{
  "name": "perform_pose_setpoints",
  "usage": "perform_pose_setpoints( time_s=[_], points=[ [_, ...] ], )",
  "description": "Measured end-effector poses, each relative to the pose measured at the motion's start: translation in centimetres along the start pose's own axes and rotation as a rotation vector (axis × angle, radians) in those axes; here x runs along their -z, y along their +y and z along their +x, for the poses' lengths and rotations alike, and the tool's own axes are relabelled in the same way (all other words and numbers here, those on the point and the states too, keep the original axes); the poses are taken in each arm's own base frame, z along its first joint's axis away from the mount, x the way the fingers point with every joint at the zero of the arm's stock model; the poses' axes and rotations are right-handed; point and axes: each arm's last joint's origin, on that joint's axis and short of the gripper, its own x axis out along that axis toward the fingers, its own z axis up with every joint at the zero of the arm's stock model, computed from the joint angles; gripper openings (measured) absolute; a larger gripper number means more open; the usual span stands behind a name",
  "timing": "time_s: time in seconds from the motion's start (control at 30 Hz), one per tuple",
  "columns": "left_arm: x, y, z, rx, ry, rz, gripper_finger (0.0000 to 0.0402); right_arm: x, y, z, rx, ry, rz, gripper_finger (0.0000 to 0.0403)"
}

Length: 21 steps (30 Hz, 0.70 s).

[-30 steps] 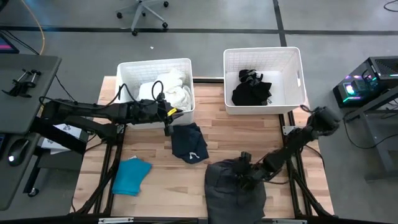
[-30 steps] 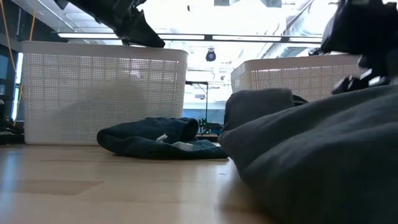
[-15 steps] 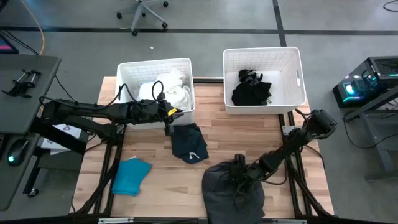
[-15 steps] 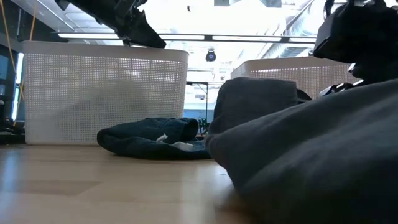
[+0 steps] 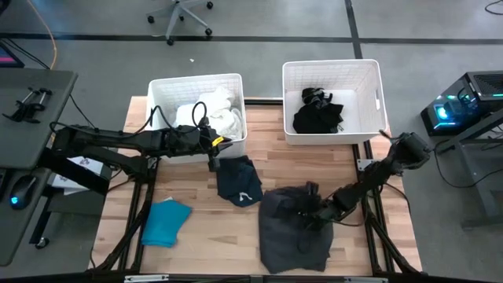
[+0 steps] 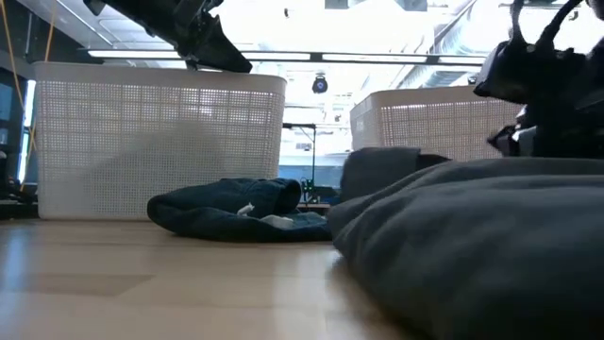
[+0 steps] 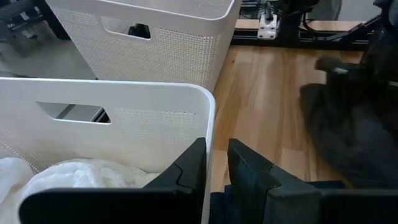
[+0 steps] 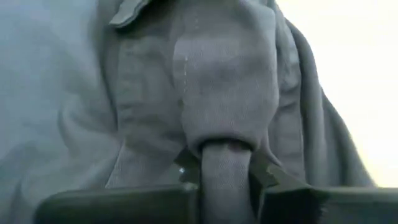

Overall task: Sort clothes
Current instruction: Put the black pants into the right white laundry organizer

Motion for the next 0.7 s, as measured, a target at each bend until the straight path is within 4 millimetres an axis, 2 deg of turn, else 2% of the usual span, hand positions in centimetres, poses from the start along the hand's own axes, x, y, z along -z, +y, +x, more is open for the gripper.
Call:
perform_pose_setpoints(
  time_s=[0.13, 0.27, 0.4, 0.57, 0.63, 0.7],
  points=[
    [0.0, -0.1, 0.0, 0.003, 0.0, -0.005, 0.0055, -2.3, -1.3, -4.1, 0.09, -0.031, -0.003, 0.0024],
    [0.0, -0.4, -0.1, 0.01, -0.005, 0.001, 0.0055, -5.3, -2.4, -8.9, 0.202, -0.188, 0.0, 0.0024],
    [0.0, -0.6, -0.2, 0.015, -0.007, 0.006, 0.0055, -9.2, -3.2, -13.8, 0.314, -0.422, -0.03, 0.0024],
    [0.0, -0.8, -0.2, 0.023, -0.009, 0.009, 0.0055, -13.8, -5.4, -19.6, 0.698, -0.609, -0.069, 0.0024],
    [0.0, -0.9, -0.2, 0.025, -0.009, 0.01, 0.0055, -15.3, -6.9, -21.6, 0.885, -0.595, -0.091, 0.0024],
    [0.0, -0.9, -0.2, 0.025, -0.009, 0.01, 0.0055, -16.8, -9.1, -23.2, 0.974, -0.533, -0.11, 0.0024]
  ],
)
